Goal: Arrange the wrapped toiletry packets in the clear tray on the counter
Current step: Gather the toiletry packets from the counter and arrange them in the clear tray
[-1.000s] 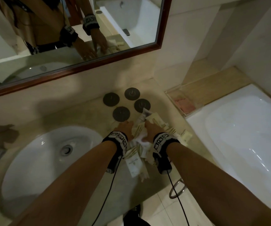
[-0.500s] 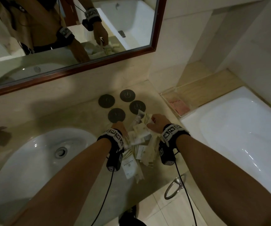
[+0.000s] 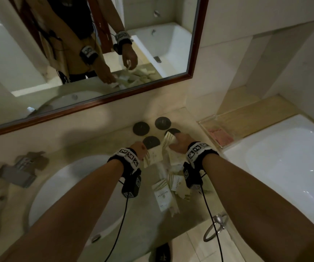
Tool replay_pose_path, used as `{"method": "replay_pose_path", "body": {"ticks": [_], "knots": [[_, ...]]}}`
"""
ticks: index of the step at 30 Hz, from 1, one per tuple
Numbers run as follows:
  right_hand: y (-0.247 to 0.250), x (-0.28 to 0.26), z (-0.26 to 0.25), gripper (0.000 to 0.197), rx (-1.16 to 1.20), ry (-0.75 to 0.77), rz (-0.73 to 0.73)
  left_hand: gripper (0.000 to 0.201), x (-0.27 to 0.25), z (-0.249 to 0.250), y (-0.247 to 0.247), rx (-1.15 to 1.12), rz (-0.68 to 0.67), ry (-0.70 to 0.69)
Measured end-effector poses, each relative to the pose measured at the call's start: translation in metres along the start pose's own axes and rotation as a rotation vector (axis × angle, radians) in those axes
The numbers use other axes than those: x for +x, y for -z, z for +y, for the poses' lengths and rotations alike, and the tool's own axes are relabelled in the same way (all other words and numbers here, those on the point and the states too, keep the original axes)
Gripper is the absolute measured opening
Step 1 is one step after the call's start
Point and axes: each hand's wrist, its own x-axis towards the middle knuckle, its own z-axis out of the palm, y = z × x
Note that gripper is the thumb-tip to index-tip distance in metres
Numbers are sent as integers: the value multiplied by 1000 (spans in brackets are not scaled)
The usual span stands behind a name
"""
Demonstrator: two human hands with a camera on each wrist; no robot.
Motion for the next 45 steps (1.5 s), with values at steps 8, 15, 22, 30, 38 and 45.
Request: {"method": "replay_pose_path", "body": {"ticks": [8, 15, 22, 30, 38, 45], "knots": [[5, -9, -86, 29, -107, 164, -69, 19, -51, -49, 71, -142, 207, 11], [-13, -20, -195, 37, -273, 385, -115, 45, -130, -114, 135, -314, 375, 16], [-62, -30, -296, 25, -266, 520, -153, 34, -187, -201, 186, -388, 469, 111], [-148, -46, -381, 53, -286, 575, -267, 14, -221, -329, 204, -410, 571, 213], [-245, -60, -457, 63, -312, 528, -414, 11, -250, -459, 221, -462, 553, 293], [-320, -64, -503, 53, -324, 479, -357, 28, -264, -548, 237, -431, 560, 291]]}}
